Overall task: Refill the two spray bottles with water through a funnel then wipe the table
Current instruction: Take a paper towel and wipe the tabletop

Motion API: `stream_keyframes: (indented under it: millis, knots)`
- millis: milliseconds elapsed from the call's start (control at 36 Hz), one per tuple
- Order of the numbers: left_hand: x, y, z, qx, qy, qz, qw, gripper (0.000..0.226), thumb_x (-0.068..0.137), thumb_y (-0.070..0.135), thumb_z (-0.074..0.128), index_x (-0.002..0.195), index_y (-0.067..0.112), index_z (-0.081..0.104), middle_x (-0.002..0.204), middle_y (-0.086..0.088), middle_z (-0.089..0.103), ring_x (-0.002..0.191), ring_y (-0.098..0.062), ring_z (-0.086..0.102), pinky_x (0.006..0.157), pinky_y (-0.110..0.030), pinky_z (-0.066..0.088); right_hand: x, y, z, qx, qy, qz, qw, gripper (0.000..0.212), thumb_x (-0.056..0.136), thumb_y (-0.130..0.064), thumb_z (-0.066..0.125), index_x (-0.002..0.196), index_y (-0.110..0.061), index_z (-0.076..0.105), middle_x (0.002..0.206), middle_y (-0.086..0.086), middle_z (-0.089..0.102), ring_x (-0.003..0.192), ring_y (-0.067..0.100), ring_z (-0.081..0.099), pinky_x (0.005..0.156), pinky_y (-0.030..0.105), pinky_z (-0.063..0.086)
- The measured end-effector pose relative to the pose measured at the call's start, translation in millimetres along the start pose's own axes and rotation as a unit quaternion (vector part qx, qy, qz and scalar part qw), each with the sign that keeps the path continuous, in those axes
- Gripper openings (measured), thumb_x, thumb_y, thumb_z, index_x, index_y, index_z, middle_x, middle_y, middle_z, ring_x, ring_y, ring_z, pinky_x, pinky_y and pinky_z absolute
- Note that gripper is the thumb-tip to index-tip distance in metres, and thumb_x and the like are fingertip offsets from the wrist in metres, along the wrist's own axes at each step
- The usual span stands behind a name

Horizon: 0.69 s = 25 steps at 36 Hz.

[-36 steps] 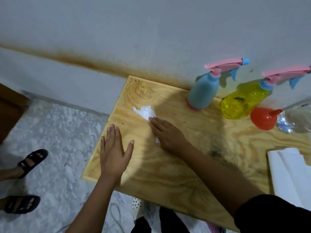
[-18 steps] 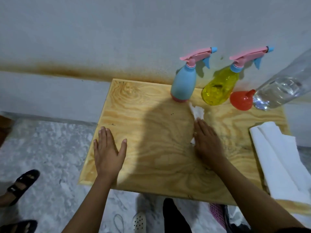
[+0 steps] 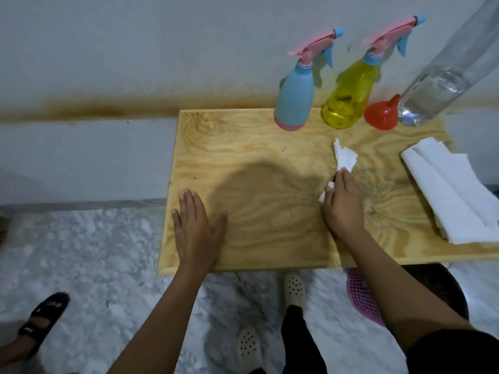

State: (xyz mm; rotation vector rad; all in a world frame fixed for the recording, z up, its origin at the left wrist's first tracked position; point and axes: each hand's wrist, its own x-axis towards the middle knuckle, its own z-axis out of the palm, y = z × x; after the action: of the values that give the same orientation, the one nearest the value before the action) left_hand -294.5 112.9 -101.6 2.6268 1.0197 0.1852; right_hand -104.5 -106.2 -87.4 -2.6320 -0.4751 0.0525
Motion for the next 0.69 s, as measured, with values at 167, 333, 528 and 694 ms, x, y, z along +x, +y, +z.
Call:
stream_keyframes:
  millis: [167,333,528,694]
  knots:
    - [-15.3,-8.2,-2.4,-0.013,0.006,0.032,0.999,0.083,0.089,0.06,0.032,0.145,-0.001,0.026,0.154,-0.017,0.024,0.144,-0.029,0.018,0.115,-0.046,0.012,-37.4,-63.1,23.1,0.075,-0.034,-0.045,0.996,0.047,0.095,-0.012,0.037,0.137,0.009,0.035,0.143,0.026,0.036,0.134,0.023,0.034,0.109,0.016,0.018]
    - [-26.8,-14.2,-6.0,-0.002,-0.009,0.047,0.999,0.083,0.089,0.061,0.028,0.145,0.001,0.026,0.154,-0.016,0.023,0.144,-0.029,0.017,0.115,-0.046,0.01,-69.3,-97.6,49.6,0.024,-0.108,-0.166,0.98,0.069,0.089,-0.036,0.015,0.143,0.005,0.026,0.152,0.02,0.026,0.142,0.032,0.021,0.112,0.03,0.012]
    - [-45.4,-14.1,-5.6,0.006,-0.007,0.054,0.998,0.083,0.089,0.061,0.024,0.147,0.001,0.023,0.156,-0.014,0.018,0.145,-0.023,0.009,0.116,-0.042,0.004,-66.7,-61.8,25.7,-0.061,-0.14,-0.274,0.95,0.048,0.092,-0.019,0.032,0.126,0.008,0.052,0.132,0.022,0.054,0.121,0.034,0.054,0.096,0.043,0.047]
    - [-58.0,5.3,-2.1,0.007,-0.042,0.03,0.999,0.093,0.083,0.069,0.012,0.149,0.004,0.009,0.159,-0.009,0.002,0.145,-0.016,-0.006,0.116,-0.039,-0.005,-76.9,-21.4,11.6,-0.125,-0.13,-0.251,0.951,0.052,0.096,-0.023,0.023,0.129,0.009,0.047,0.138,0.024,0.047,0.127,0.035,0.048,0.098,0.045,0.047]
